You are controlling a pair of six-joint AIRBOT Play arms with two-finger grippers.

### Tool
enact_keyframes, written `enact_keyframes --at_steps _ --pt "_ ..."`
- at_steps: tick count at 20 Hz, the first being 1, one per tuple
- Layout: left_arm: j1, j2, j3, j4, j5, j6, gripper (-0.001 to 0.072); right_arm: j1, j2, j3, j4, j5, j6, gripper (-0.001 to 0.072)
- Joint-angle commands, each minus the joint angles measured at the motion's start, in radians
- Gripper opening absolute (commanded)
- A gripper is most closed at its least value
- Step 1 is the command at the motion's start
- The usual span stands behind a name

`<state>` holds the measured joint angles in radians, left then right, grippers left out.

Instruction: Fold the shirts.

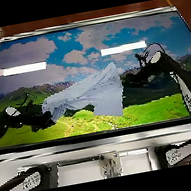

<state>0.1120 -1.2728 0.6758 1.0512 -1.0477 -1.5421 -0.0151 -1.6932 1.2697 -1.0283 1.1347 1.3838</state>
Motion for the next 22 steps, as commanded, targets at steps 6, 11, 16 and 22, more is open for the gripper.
enact_keyframes --at_steps 6,11,16,22 --pt "0.000 0.235 0.006 0.041 -0.010 0.031 0.0033 0.070 -0.097 0.000 0.159 -0.103 0.026 0.0556" --pt "0.000 0.415 0.009 0.041 0.000 0.031 0.0034 0.109 -0.106 0.014 0.168 -0.163 0.026 0.0076" --pt "0.034 0.493 0.134 0.041 0.005 0.031 0.0034 0.097 -0.004 0.088 0.160 -0.159 -0.097 0.0054" --pt "0.043 0.517 0.564 -0.003 0.106 0.110 0.0034 0.051 0.359 0.279 0.159 -0.153 -0.204 0.0054"
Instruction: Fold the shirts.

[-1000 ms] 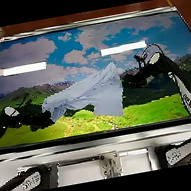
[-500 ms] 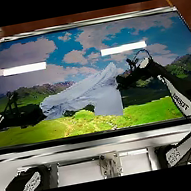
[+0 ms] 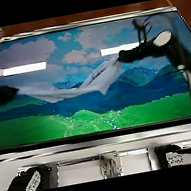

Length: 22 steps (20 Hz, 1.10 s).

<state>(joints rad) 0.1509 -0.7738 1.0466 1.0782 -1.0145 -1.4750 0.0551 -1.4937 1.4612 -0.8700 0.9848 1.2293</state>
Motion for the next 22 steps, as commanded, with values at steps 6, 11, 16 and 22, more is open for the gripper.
enact_keyframes --at_steps 6,11,16,22 --pt "0.005 0.127 0.580 -0.030 0.253 0.055 0.0034 -0.064 0.616 0.312 -0.082 -0.163 -0.018 0.0054" --pt "0.005 0.247 0.588 -0.023 0.268 0.054 0.0034 -0.064 0.830 0.314 -0.204 -0.229 0.119 0.0055" --pt "0.005 0.274 0.585 0.122 0.060 0.050 0.0034 -0.064 0.863 0.314 -0.393 -0.111 0.223 0.0054" --pt "0.005 0.274 0.387 0.226 -0.195 0.043 0.0034 -0.064 0.701 0.290 -0.605 0.433 0.266 0.0054"
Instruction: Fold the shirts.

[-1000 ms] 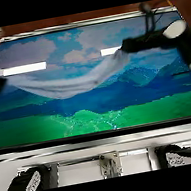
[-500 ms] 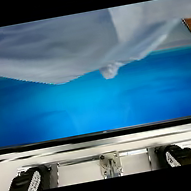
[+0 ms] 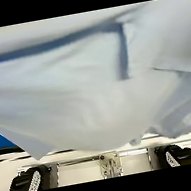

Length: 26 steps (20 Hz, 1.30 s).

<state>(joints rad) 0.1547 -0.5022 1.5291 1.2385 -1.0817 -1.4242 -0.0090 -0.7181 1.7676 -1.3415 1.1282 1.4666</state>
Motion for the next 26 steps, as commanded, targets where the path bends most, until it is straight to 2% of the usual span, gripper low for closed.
enact_keyframes --at_steps 1,3,6,9,12,15,17,20,21,22,23,24,25,26 --pt "0.001 0.002 -0.173 0.083 -0.129 -0.026 0.0034 0.000 -0.116 -0.049 -0.173 0.339 0.038 0.0055" --pt "0.001 -0.018 -0.328 0.120 -0.103 -0.046 0.0034 0.000 -0.208 -0.149 -0.220 0.285 0.044 0.0054" --pt "0.001 -0.140 -0.491 0.139 -0.005 -0.122 0.0035 0.000 -0.378 -0.240 -0.190 -0.019 0.111 0.0055" --pt "0.001 -0.356 -0.497 0.128 0.097 -0.160 0.0035 0.000 -0.582 -0.240 -0.121 -0.372 0.211 0.0055" --pt "0.001 -0.568 -0.463 0.078 0.219 -0.159 0.0035 0.001 -0.732 -0.240 -0.011 -0.548 0.227 0.0055" --pt "0.000 -0.734 -0.459 -0.041 0.259 -0.159 0.0035 0.001 -0.859 -0.240 0.090 -0.510 0.234 0.0055" --pt "0.000 -0.824 -0.459 -0.129 0.220 -0.160 0.0036 0.001 -0.936 -0.240 0.152 -0.403 0.296 0.0055" --pt "0.001 -0.895 -0.459 -0.199 0.182 -0.160 0.0037 0.002 -0.998 -0.240 0.225 -0.322 0.306 0.0056" --pt "0.002 -0.898 -0.458 -0.201 0.179 -0.160 0.0083 0.002 -0.999 -0.240 0.234 -0.321 0.304 0.0110" --pt "0.009 -0.894 -0.453 -0.201 0.161 -0.160 0.0280 0.000 -0.990 -0.239 0.233 -0.327 0.303 0.0348" --pt "0.027 -0.894 -0.431 -0.199 0.094 -0.158 0.0516 -0.012 -0.970 -0.239 0.233 -0.315 0.274 0.0598" --pt "0.057 -0.894 -0.405 -0.179 0.000 -0.129 0.0581 -0.034 -0.940 -0.239 0.224 -0.279 0.198 0.0621" --pt "0.099 -0.894 -0.379 -0.116 -0.126 -0.077 0.0578 -0.061 -0.907 -0.239 0.173 -0.226 0.133 0.0622" --pt "0.143 -0.892 -0.372 -0.047 -0.234 -0.068 0.0578 -0.098 -0.872 -0.239 0.071 -0.145 0.122 0.0620"
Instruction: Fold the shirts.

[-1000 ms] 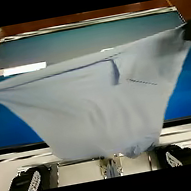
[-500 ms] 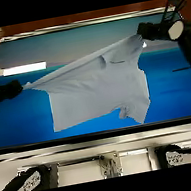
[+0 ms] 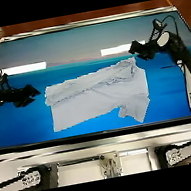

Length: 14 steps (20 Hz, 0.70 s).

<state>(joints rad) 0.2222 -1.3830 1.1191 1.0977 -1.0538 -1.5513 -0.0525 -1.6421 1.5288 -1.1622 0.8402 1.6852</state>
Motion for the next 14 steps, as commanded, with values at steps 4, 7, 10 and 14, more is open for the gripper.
enact_keyframes --at_steps 4,7,10,14 --pt "0.269 0.043 -0.099 0.100 -0.468 0.133 0.0579 -0.244 0.106 -0.010 -0.274 0.581 -0.162 0.0619" --pt "0.306 0.103 -0.354 -0.072 -0.337 0.200 0.0619 -0.361 0.106 -0.088 -0.153 0.713 -0.222 0.0620" --pt "0.271 0.105 -0.557 -0.244 -0.186 0.270 0.0618 -0.408 0.106 -0.178 -0.042 0.697 -0.224 0.0621" --pt "0.193 0.095 -0.645 -0.299 -0.043 0.276 0.0616 -0.393 0.106 -0.208 -0.029 0.650 -0.234 0.0621"
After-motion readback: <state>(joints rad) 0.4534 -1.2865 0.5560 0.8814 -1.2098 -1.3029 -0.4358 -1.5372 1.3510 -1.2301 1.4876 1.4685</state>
